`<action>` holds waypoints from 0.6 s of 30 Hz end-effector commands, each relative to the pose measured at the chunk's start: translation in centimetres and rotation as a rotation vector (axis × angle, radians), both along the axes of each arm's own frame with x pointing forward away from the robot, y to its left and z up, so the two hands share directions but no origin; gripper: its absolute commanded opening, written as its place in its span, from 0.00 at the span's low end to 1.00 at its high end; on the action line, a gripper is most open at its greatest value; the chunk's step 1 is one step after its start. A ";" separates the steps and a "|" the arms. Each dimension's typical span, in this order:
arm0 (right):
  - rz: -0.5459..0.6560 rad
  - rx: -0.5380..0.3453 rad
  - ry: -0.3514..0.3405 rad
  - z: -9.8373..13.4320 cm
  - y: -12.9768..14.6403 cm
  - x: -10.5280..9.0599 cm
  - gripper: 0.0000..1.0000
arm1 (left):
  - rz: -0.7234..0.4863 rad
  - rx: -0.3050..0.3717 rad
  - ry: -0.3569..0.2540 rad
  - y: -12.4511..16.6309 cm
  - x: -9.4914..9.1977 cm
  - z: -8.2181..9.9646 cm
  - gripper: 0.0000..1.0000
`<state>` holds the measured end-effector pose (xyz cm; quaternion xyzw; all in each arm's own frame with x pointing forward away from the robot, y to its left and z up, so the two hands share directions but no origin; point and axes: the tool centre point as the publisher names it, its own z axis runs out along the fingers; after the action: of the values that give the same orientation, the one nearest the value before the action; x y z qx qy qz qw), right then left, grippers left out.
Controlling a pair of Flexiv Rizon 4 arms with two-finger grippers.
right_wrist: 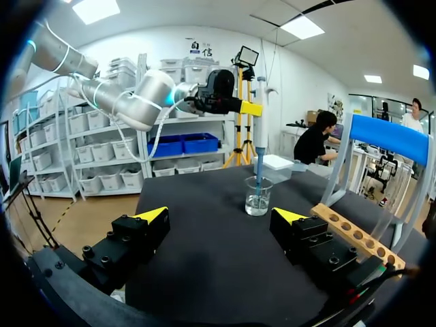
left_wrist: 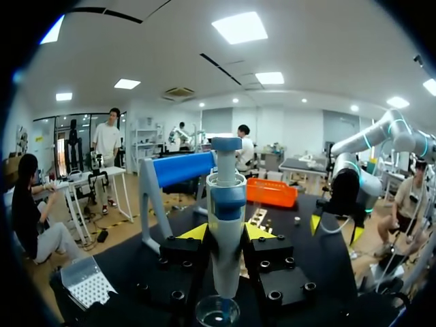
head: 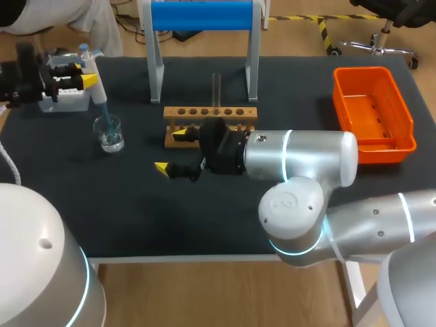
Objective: Invert the test tube, pick up the pipette, mount the tip to pipette, aspirate from beaker and dispense into the tube, eject the tip, return the pipette, and cap with the stopper.
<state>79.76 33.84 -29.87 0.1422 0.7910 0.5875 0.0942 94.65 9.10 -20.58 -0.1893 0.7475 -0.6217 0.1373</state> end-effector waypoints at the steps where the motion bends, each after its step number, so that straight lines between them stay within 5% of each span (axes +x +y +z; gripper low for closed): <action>1: 0.004 0.000 0.002 0.1 -0.2 0.0 1.00 | 0.000 0.000 0.003 0.1 0.0 -0.1 0.00; 18: 0.004 0.000 0.002 0.1 -0.2 0.0 1.00 | 0.004 0.009 0.004 0.3 0.1 -0.3 0.00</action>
<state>79.75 33.88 -29.86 0.1425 0.7911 0.5874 0.0945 94.61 9.43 -20.86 -0.1912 0.7498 -0.6183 0.1376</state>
